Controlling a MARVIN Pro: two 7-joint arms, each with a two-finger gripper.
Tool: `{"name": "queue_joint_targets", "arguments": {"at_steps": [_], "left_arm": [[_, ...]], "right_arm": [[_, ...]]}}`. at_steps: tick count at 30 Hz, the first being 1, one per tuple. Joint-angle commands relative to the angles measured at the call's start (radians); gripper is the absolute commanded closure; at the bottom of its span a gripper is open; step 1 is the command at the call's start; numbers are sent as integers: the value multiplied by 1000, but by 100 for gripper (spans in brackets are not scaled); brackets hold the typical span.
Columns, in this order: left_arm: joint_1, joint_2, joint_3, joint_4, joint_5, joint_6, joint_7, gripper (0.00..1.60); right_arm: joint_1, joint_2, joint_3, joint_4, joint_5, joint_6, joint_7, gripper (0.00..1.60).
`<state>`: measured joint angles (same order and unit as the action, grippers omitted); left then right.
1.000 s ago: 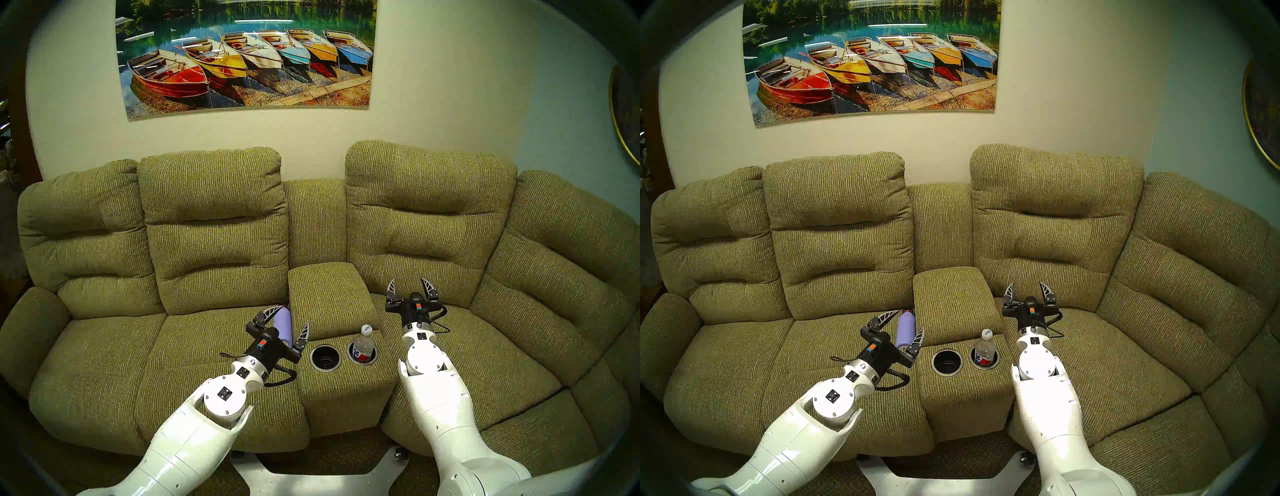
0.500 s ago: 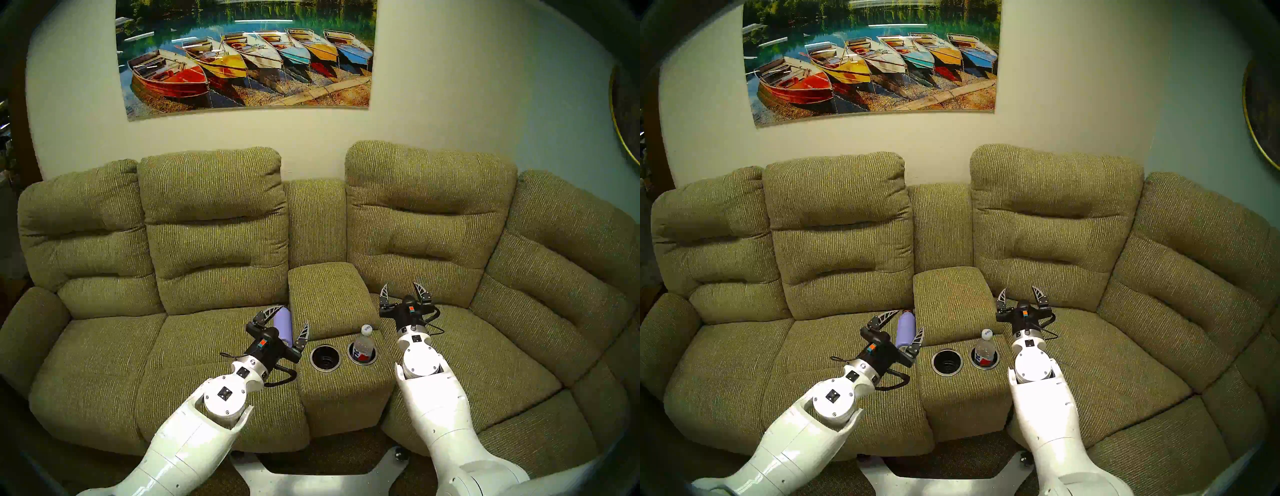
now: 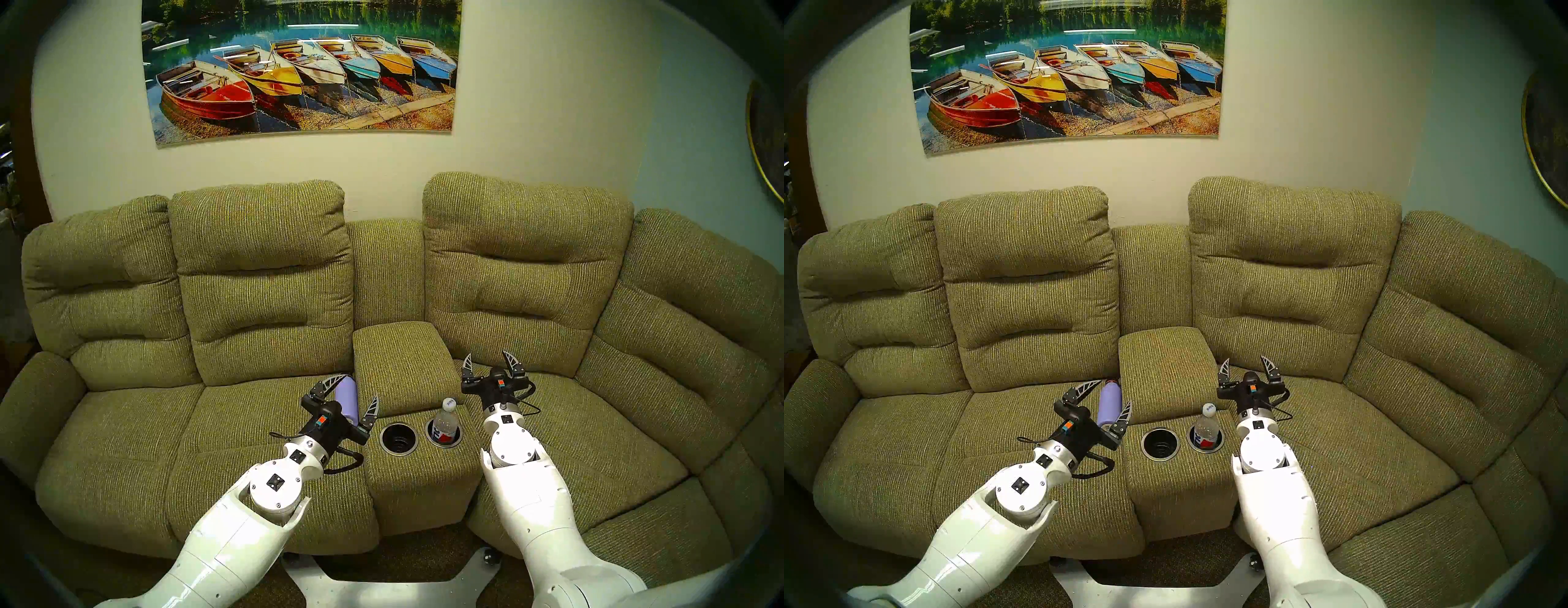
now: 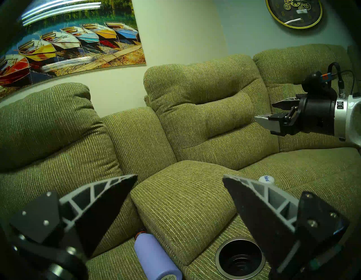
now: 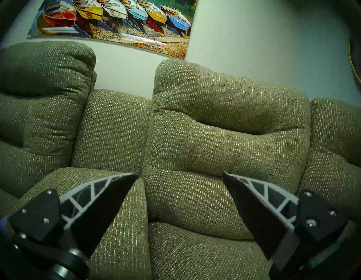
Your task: Take bottles out of cup holder
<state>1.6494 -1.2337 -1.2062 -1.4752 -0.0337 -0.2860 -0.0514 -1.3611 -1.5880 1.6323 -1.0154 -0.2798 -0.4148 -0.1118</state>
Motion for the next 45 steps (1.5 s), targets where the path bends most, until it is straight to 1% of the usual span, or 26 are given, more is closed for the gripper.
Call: {"name": "queue_joint_targets", "arguments": {"at_steps": [1, 6, 16, 22, 28, 30, 33, 34, 35, 45], "left_arm": [[-4, -1, 0, -16, 2, -8, 0, 0], [-4, -1, 0, -16, 2, -9, 0, 0], [-4, -1, 0, -16, 2, -9, 0, 0], [-4, -1, 0, -16, 2, -9, 0, 0], [-4, -1, 0, -16, 2, -9, 0, 0], [-4, -2, 0, -16, 2, -9, 0, 0], [-4, -2, 0, -16, 2, -8, 0, 0], [-4, -2, 0, -15, 2, -8, 0, 0], [-4, -2, 0, -15, 2, -8, 0, 0], [-4, -2, 0, -16, 2, -8, 0, 0]], "right_arm": [[-3, 1, -1, -42, 1, -10, 1, 0], [-10, 5, -5, -55, 7, -1, 17, 0], [-10, 2, -8, -38, 8, -1, 30, 0], [-15, 0, -8, -35, 19, 6, 51, 0], [-47, -7, -10, -71, 26, 15, 67, 0], [-69, -8, -10, -103, 25, 23, 71, 0], [-88, -13, -11, -148, 2, 37, 42, 0], [-90, -12, -9, -158, 4, 41, 44, 0], [-91, -7, -8, -163, 8, 31, 50, 0], [-98, -9, -8, -176, 2, 45, 48, 0]]}}
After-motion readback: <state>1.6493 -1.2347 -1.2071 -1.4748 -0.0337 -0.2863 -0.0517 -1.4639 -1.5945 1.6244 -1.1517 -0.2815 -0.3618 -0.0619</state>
